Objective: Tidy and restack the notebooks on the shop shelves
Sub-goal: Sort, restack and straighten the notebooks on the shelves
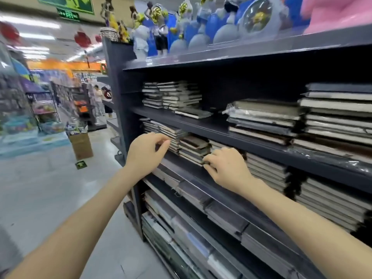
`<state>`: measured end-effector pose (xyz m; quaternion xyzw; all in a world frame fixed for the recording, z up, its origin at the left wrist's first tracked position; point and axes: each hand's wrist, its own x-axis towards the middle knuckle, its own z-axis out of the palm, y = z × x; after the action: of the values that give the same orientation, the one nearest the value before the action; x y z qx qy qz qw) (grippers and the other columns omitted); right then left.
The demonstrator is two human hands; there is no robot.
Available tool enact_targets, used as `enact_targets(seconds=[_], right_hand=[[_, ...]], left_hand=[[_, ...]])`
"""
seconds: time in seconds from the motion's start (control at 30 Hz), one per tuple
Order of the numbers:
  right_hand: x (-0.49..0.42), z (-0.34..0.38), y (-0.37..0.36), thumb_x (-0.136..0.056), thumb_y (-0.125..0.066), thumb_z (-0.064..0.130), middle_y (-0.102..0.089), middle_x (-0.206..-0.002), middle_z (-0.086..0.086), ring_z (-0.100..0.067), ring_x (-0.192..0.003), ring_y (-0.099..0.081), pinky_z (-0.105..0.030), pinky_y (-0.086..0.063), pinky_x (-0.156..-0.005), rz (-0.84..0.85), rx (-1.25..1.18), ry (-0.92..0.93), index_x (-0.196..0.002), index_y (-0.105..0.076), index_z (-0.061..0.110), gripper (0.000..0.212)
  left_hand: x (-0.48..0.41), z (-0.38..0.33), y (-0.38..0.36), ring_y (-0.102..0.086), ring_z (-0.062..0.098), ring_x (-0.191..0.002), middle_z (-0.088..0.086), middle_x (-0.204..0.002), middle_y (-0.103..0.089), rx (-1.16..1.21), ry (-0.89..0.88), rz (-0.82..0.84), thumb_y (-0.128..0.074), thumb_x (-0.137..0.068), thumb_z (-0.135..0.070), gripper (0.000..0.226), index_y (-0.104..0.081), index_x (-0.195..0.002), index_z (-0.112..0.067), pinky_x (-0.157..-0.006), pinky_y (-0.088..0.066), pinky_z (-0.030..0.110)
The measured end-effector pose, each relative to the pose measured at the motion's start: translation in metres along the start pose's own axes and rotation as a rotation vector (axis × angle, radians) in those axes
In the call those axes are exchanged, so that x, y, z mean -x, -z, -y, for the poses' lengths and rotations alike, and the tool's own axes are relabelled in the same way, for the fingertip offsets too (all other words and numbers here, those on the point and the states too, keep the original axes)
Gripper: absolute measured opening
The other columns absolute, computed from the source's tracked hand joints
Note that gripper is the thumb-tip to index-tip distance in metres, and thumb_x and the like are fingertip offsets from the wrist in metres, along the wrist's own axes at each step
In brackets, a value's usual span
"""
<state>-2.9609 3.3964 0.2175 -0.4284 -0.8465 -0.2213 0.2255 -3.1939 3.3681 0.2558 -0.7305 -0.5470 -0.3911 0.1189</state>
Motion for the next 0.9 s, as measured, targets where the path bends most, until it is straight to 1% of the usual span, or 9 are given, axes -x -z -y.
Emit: enact_targets(seconds=[0.17, 0.3, 0.4, 0.53, 0.6, 0.7, 0.77, 0.83, 0.9], right_hand=[[-0.09, -0.016, -0.037, -0.096, -0.049, 0.033, -0.066, -0.103, -0.003, -0.029, -0.094, -0.058, -0.036, -0.044, -0.078, -0.03, -0.033, -0.038, -0.115, -0.066, 0.02, 0.028], [-0.15, -0.04, -0.064, -0.099, -0.042, 0.037, -0.061, -0.113, -0.002, -0.025, -0.103, -0.054, -0.034, -0.044, -0.078, -0.007, -0.032, -0.197, -0.125, -0.058, 0.02, 0.035], [-0.192, -0.062, -0.087, -0.099, -0.041, 0.042, -0.058, -0.119, -0.005, -0.026, -0.107, -0.055, -0.035, -0.049, -0.079, 0.107, 0.001, -0.326, -0.128, -0.053, 0.017, 0.04], [-0.248, -0.093, -0.119, -0.097, -0.044, 0.048, -0.055, -0.121, -0.01, -0.03, -0.106, -0.055, -0.036, -0.048, -0.08, 0.24, 0.042, -0.483, -0.125, -0.054, 0.016, 0.044], [-0.271, -0.109, -0.135, -0.094, -0.043, 0.055, -0.05, -0.132, -0.011, -0.031, -0.115, -0.051, -0.036, -0.047, -0.087, 0.348, -0.002, -0.543, -0.138, -0.046, 0.021, 0.055], [-0.301, -0.127, -0.155, -0.088, -0.039, 0.069, -0.027, -0.155, -0.004, -0.029, -0.138, -0.032, -0.038, -0.036, -0.107, 0.503, -0.102, -0.606, -0.149, -0.026, 0.032, 0.073], [-0.314, -0.132, -0.163, -0.082, -0.037, 0.076, -0.017, -0.159, -0.001, -0.029, -0.145, -0.017, -0.041, -0.024, -0.115, 0.58, -0.1, -0.634, -0.149, -0.021, 0.038, 0.079], [-0.32, -0.132, -0.168, -0.077, -0.039, 0.08, -0.017, -0.159, 0.002, -0.027, -0.146, -0.013, -0.039, -0.019, -0.117, 0.601, -0.132, -0.683, -0.147, -0.025, 0.042, 0.081], [-0.323, -0.13, -0.17, -0.076, -0.045, 0.078, -0.023, -0.157, 0.004, -0.022, -0.144, -0.021, -0.032, -0.022, -0.115, 0.548, -0.17, -0.734, -0.143, -0.033, 0.044, 0.076]], left_hand=[[-0.062, 0.057, -0.033, -0.06, 0.015, -0.092, -0.004, -0.097, -0.069, -0.043, -0.023, -0.003, -0.053, -0.095, -0.028, 0.023, -0.07, -0.107, -0.018, -0.073, -0.036, 0.022], [-0.107, 0.1, -0.067, -0.06, 0.015, -0.09, -0.004, -0.095, -0.069, 0.008, -0.034, 0.013, -0.049, -0.096, -0.03, 0.027, -0.069, -0.108, -0.017, -0.074, -0.039, 0.024], [-0.137, 0.131, -0.095, -0.061, 0.015, -0.09, -0.004, -0.095, -0.069, 0.036, -0.042, 0.024, -0.052, -0.095, -0.028, 0.023, -0.069, -0.108, -0.017, -0.077, -0.042, 0.024], [-0.189, 0.165, -0.133, -0.06, 0.015, -0.092, -0.003, -0.098, -0.068, 0.079, -0.082, 0.045, -0.051, -0.096, -0.03, 0.025, -0.067, -0.111, -0.018, -0.076, -0.039, 0.022], [-0.216, 0.182, -0.152, -0.059, 0.015, -0.094, -0.003, -0.1, -0.068, 0.115, -0.129, 0.058, -0.051, -0.096, -0.03, 0.026, -0.066, -0.113, -0.019, -0.076, -0.038, 0.021], [-0.256, 0.207, -0.18, -0.059, 0.018, -0.098, -0.001, -0.103, -0.068, 0.149, -0.216, 0.068, -0.05, -0.096, -0.032, 0.028, -0.065, -0.116, -0.018, -0.078, -0.042, 0.025], [-0.28, 0.225, -0.195, -0.06, 0.024, -0.093, 0.004, -0.098, -0.068, 0.181, -0.281, 0.058, -0.05, -0.095, -0.033, 0.031, -0.068, -0.113, -0.015, -0.075, -0.042, 0.029], [-0.301, 0.242, -0.209, -0.061, 0.029, -0.085, 0.008, -0.088, -0.068, 0.205, -0.344, 0.026, -0.051, -0.089, -0.034, 0.033, -0.07, -0.104, -0.012, -0.069, -0.042, 0.031], [-0.32, 0.259, -0.221, -0.061, 0.033, -0.083, 0.01, -0.086, -0.068, 0.234, -0.368, 0.001, -0.05, -0.087, -0.035, 0.035, -0.071, -0.102, -0.011, -0.068, -0.043, 0.032]])
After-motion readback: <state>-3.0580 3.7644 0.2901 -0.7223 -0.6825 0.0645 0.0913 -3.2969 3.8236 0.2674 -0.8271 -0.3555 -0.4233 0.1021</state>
